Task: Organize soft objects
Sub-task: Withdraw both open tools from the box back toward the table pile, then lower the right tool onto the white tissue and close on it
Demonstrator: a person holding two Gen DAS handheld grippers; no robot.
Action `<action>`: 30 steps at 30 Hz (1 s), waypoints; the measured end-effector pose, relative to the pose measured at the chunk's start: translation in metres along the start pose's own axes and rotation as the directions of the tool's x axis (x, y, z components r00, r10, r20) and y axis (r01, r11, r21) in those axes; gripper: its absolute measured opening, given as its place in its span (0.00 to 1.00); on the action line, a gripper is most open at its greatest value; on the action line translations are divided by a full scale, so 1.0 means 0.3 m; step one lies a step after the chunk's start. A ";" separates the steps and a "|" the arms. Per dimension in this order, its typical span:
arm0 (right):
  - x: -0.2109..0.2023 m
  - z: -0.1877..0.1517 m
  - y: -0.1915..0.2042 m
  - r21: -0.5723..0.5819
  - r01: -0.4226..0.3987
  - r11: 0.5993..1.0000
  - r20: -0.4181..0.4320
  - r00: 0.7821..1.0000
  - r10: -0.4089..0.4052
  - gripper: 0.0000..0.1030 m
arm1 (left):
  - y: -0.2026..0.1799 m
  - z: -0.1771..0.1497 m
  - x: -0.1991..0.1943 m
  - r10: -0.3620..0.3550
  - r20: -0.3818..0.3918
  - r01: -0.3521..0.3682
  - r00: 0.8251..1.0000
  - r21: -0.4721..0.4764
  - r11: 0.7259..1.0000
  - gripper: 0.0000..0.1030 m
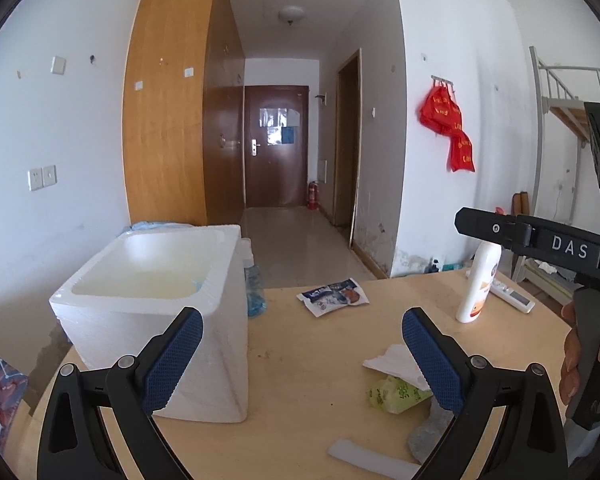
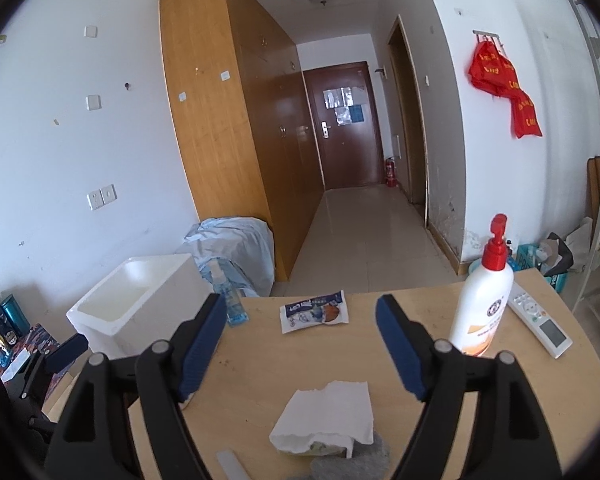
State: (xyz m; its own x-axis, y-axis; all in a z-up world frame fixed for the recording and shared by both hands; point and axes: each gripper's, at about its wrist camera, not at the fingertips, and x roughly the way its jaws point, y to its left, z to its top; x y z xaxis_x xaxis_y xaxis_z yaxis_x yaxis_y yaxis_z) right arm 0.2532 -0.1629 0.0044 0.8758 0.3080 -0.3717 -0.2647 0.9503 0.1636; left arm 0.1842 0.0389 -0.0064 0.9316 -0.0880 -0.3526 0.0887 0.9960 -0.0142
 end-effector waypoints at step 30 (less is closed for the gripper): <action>0.033 -0.246 -0.097 0.033 0.022 0.999 -0.222 0.975 -0.014 0.93 | -0.090 -0.157 0.099 -0.052 -0.192 0.055 0.980 0.006 0.998 0.97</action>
State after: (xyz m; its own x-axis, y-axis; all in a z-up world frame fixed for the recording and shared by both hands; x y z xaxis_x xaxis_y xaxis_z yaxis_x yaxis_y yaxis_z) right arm 0.2398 -0.1842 -0.0714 0.7682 0.2968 -0.5673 -0.2318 0.9549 0.1856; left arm 0.1930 0.0104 -0.0607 0.8404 -0.1350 -0.5248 0.1418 0.9895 -0.0276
